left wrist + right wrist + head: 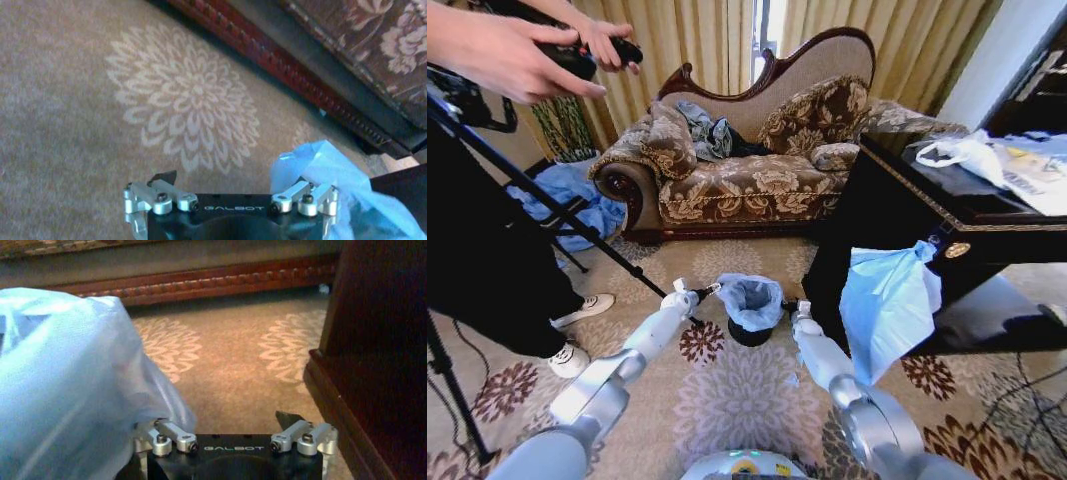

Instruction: Place a garbage bag over the trash bin.

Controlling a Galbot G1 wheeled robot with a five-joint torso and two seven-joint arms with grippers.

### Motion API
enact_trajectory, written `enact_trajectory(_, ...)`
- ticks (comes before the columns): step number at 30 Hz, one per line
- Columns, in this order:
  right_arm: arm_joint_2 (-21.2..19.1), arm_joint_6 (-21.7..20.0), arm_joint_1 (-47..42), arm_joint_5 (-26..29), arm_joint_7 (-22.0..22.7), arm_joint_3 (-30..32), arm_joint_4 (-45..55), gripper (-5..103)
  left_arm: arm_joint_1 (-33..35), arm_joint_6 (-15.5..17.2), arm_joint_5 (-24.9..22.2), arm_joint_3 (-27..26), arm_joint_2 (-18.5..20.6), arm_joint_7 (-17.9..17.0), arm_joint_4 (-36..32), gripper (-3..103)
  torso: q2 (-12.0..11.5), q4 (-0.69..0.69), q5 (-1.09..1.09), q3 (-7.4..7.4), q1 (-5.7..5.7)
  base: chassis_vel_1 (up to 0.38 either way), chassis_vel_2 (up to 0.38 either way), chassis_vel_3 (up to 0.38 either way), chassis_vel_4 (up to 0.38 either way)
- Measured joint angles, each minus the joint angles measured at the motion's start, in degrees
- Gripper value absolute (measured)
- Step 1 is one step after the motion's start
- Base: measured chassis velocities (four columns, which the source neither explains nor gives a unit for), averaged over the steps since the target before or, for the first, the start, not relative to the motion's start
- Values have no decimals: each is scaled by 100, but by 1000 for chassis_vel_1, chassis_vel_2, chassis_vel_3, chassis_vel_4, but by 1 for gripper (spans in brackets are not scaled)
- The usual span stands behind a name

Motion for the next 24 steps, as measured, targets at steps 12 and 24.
enact_trajectory(12, -899, -304, -274, 224, -434, -787, 1045, 100, 74, 17, -6, -22, 29, -22, -260, 99, 0, 2, 0, 0, 0, 0, 0, 0, 0)
enact_trajectory(24, -1592, -483, -366, 322, -1092, -1067, 1342, 100, 97, 15, -2, 55, 88, -30, -374, 98, 0, 1, -1, 0, 0, 0, 0, 0, 0)
